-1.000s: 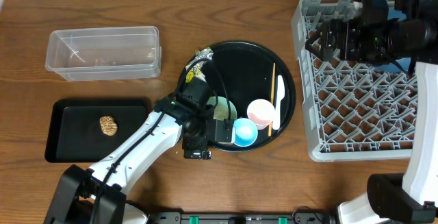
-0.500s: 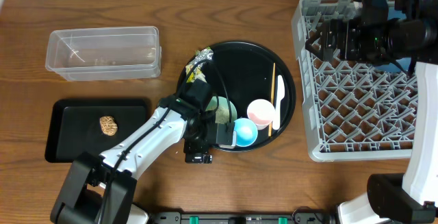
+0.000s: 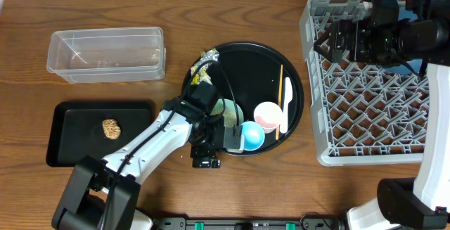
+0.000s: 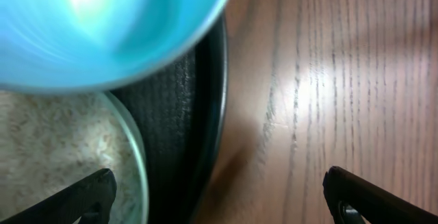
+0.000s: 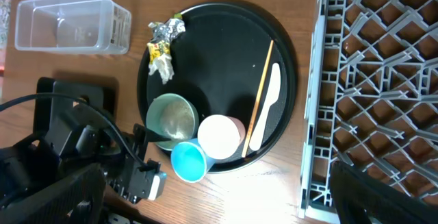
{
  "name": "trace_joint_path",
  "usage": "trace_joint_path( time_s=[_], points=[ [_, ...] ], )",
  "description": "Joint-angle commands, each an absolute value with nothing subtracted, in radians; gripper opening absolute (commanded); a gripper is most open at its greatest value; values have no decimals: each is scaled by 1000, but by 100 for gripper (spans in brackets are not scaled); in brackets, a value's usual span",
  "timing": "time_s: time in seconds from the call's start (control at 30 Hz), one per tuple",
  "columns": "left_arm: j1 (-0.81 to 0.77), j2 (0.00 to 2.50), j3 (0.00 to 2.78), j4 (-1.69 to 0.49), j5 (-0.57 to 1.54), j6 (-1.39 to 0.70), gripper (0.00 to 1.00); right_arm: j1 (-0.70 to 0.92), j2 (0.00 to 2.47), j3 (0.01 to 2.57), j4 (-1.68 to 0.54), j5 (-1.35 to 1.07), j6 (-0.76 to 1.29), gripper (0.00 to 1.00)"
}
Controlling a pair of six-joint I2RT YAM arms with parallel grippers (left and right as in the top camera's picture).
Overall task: Sort waste into correct bins and load items into the dishwasher rack
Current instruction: 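Grasp the pale green rice bowl rim with the left gripper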
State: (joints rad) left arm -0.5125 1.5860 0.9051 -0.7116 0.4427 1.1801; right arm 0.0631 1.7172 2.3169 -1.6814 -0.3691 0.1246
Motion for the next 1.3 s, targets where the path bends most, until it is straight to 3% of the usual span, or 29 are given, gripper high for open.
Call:
trace_joint_path(
  time_s=[0.0,0.2,1.1,1.27],
  points=[
    [-514,1597,898,-672,451,1193,98,71,1713,2315,-1680,-370,115,99],
    [-514,1598,897,-634,347,1192,98,72,1713,2315,-1680,-369,115,99],
    [-514,1661,898,-588,275,1192,99,72,1713,2315,-1680,-369,115,99],
    [-514,1653,899,-585,275,1192,91,72,1713,2315,-1680,-370,115,99]
  ],
)
